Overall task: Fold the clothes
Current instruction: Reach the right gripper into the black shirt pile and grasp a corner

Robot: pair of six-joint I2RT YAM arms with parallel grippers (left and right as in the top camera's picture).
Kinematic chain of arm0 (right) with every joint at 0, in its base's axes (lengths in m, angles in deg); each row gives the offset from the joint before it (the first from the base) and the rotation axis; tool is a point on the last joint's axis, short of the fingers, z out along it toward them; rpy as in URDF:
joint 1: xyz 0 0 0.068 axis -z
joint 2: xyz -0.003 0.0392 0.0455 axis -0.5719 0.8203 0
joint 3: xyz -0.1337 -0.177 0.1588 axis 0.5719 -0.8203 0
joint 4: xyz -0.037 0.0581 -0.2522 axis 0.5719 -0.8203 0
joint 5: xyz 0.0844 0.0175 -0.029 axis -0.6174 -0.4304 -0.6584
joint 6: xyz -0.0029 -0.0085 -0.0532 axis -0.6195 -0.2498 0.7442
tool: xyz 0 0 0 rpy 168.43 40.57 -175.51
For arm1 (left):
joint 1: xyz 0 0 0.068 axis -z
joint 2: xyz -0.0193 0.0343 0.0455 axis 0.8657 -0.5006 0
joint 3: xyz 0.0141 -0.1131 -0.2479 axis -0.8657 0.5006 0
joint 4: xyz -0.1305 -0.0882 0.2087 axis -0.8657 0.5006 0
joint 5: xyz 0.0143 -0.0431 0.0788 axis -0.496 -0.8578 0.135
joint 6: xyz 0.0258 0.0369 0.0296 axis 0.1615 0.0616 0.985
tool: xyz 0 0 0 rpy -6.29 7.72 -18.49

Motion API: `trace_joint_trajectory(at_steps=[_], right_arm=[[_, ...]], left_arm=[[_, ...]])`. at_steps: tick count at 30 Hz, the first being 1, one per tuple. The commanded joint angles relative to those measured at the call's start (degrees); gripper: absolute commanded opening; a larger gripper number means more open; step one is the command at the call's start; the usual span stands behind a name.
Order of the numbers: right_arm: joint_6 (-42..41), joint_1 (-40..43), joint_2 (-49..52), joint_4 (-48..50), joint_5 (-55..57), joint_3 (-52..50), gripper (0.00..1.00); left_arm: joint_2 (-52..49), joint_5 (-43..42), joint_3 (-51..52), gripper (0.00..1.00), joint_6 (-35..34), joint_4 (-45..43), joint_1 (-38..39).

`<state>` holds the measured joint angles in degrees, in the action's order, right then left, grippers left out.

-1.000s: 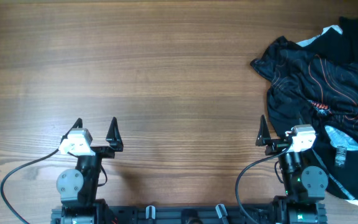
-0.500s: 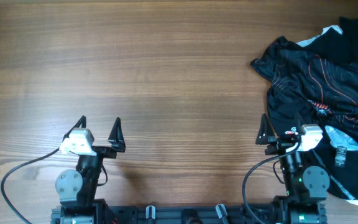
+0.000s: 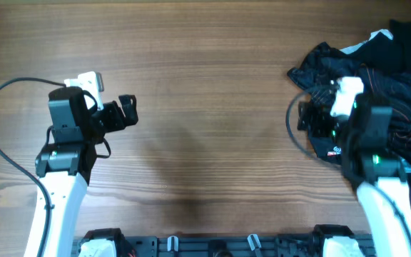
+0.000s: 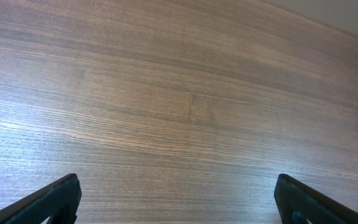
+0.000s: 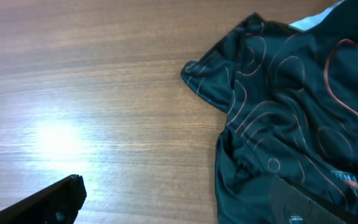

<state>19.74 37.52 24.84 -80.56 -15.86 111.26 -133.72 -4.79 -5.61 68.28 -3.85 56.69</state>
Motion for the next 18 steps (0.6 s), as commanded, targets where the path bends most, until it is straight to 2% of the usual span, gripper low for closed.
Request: trace_joint_trajectory(at_steps=[1,3,5,7,9,11,12,17,18], right_arm=[[1.7,-0.3,7.1,1.0,1.5,2.5,1.0],[1.5,-0.3,11.7,3.3,7.0,2.5,1.0],[1.5,-0.3,17.1,8.9,7.1,2.5,0.99],[1.6,-0.3,23.2,16.0,6.6,2.5,0.94],[0.9,-0.3,29.7,19.5,7.9,2.5,0.79],[-6.1,-0.3,33.8,18.1,12.7,2.5,0.76],[-8.0,-0.3,35.3,16.8,14.1,2.5,0.69],[-8.0,-0.3,36.7,12.0,16.8,2.4,0.4],[-8.0,-0.3,36.7,10.3,16.8,2.1,0.29]], left_arm=[[0.3,-2.0,-1.6,1.0,-0.1,0.9,0.4],[0.5,-2.0,-1.6,1.0,-0.1,1.0,0.4],[0.5,-2.0,-1.6,1.0,-0.1,0.7,0.4],[0.5,-2.0,-1.6,1.0,-0.1,0.4,0.4],[0.3,-2.0,-1.6,1.0,-0.1,0.4,0.4],[0.1,-2.0,-1.6,1.0,-0.1,0.4,0.4],[-0.2,-2.0,-1.6,1.0,-0.1,0.4,0.4],[-0.3,-2.0,-1.6,1.0,-0.2,0.4,0.4],[-0.3,-2.0,-1.6,1.0,-0.2,0.7,0.4]])
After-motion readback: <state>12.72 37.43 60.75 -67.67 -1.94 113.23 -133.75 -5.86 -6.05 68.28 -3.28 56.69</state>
